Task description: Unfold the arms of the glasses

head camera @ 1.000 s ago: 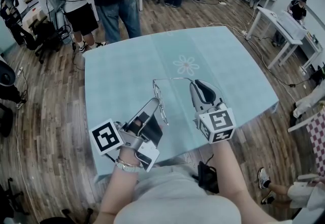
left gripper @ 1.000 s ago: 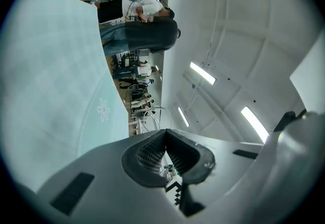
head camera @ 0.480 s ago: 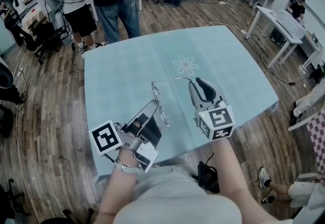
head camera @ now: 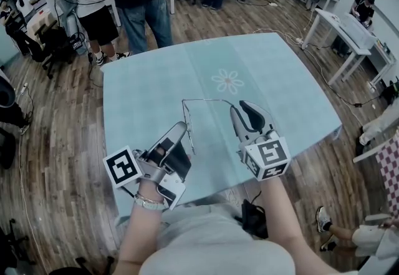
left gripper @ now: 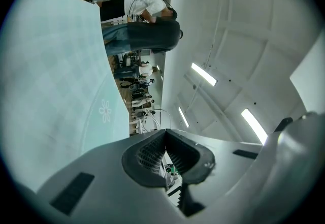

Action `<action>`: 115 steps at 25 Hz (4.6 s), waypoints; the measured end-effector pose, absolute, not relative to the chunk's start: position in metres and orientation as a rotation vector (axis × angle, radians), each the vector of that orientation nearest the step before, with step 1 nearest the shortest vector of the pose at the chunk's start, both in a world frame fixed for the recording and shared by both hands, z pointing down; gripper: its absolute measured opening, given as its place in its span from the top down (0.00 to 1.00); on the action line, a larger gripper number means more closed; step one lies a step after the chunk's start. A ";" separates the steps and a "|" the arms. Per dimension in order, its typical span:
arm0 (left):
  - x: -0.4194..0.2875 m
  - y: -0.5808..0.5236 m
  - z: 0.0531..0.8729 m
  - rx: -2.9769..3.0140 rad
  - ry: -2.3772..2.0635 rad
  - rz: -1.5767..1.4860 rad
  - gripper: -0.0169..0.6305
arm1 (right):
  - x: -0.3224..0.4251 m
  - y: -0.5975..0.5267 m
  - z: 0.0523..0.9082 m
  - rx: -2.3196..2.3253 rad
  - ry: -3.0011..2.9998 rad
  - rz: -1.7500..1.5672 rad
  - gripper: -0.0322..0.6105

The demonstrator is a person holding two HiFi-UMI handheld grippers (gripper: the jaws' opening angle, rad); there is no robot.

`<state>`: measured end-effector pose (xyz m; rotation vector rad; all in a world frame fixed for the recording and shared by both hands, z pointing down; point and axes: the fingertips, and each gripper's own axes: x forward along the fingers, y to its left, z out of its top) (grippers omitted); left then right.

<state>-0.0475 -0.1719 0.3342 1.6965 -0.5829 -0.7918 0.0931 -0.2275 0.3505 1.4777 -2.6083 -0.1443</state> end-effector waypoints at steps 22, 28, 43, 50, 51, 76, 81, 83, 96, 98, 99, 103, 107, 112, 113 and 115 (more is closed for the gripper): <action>-0.050 -0.163 0.325 1.590 -0.470 -0.824 0.96 | 0.030 -0.189 0.355 1.227 -2.811 -0.243 0.80; -0.050 -0.156 0.322 1.571 -0.434 -0.831 0.96 | 0.009 -0.191 0.359 1.188 -2.828 -0.273 0.80; -0.043 -0.146 0.322 1.514 -0.380 -0.822 0.96 | -0.020 -0.197 0.350 1.109 -2.882 -0.410 0.80; -0.042 -0.146 0.324 1.494 -0.379 -0.810 0.96 | -0.027 -0.199 0.350 1.081 -2.833 -0.489 0.80; -0.041 -0.146 0.324 1.492 -0.378 -0.809 0.96 | -0.026 -0.199 0.350 1.078 -2.834 -0.490 0.80; -0.058 -0.156 0.329 1.489 -0.426 -0.841 0.96 | -0.008 -0.207 0.361 1.199 -2.807 -0.430 0.89; -0.061 -0.161 0.324 1.491 -0.440 -0.855 0.96 | 0.001 -0.210 0.358 1.232 -2.803 -0.404 0.89; -0.063 -0.163 0.325 1.492 -0.443 -0.857 0.96 | 0.002 -0.210 0.358 1.244 -2.805 -0.398 0.89; -0.069 -0.166 0.325 1.496 -0.477 -0.881 0.96 | 0.023 -0.204 0.357 1.306 -2.794 -0.360 0.89; -0.070 -0.166 0.326 1.499 -0.481 -0.883 0.96 | 0.027 -0.202 0.358 1.316 -2.793 -0.356 0.89; -0.070 -0.167 0.326 1.501 -0.483 -0.884 0.96 | 0.029 -0.202 0.358 1.322 -2.790 -0.357 0.89; -0.071 -0.167 0.327 1.502 -0.487 -0.887 0.96 | 0.034 -0.199 0.358 1.343 -2.787 -0.356 0.89; -0.072 -0.168 0.328 1.504 -0.494 -0.890 0.96 | 0.039 -0.195 0.359 1.357 -2.787 -0.348 0.89; -0.072 -0.168 0.325 1.513 -0.513 -0.897 0.96 | 0.048 -0.188 0.357 1.376 -2.782 -0.346 0.89; -0.073 -0.168 0.325 1.515 -0.517 -0.900 0.96 | 0.050 -0.186 0.358 1.379 -2.780 -0.345 0.89; -0.074 -0.169 0.326 1.520 -0.524 -0.904 0.96 | 0.053 -0.183 0.359 1.384 -2.774 -0.344 0.89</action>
